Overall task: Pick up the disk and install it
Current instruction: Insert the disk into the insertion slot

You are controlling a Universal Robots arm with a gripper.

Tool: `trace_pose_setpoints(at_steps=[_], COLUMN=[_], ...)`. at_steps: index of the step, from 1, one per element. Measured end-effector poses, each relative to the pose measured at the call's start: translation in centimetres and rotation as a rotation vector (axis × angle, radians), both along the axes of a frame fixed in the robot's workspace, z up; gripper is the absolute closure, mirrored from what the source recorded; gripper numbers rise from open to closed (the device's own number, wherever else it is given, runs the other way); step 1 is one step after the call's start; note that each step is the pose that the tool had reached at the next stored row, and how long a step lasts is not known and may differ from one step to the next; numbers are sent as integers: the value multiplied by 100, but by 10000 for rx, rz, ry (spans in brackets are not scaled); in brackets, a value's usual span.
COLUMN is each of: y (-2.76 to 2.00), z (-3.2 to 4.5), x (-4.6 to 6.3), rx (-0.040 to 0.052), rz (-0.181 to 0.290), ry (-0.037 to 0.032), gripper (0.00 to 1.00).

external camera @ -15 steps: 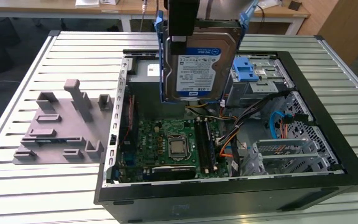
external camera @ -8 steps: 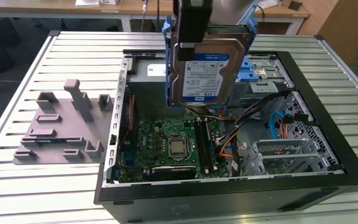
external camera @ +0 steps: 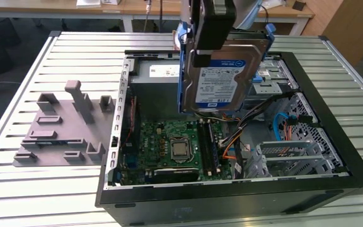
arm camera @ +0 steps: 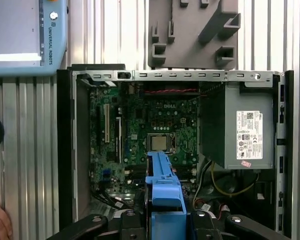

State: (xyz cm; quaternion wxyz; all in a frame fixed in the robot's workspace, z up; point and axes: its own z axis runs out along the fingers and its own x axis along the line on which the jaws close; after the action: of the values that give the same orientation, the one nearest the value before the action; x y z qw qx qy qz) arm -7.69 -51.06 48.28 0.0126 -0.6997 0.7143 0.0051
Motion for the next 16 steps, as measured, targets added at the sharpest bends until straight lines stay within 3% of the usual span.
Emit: trace_pose_setpoints(at_steps=[16], y=[-253], z=[-61], x=[190], rx=[0], rz=[0], ry=[0], gripper=[64])
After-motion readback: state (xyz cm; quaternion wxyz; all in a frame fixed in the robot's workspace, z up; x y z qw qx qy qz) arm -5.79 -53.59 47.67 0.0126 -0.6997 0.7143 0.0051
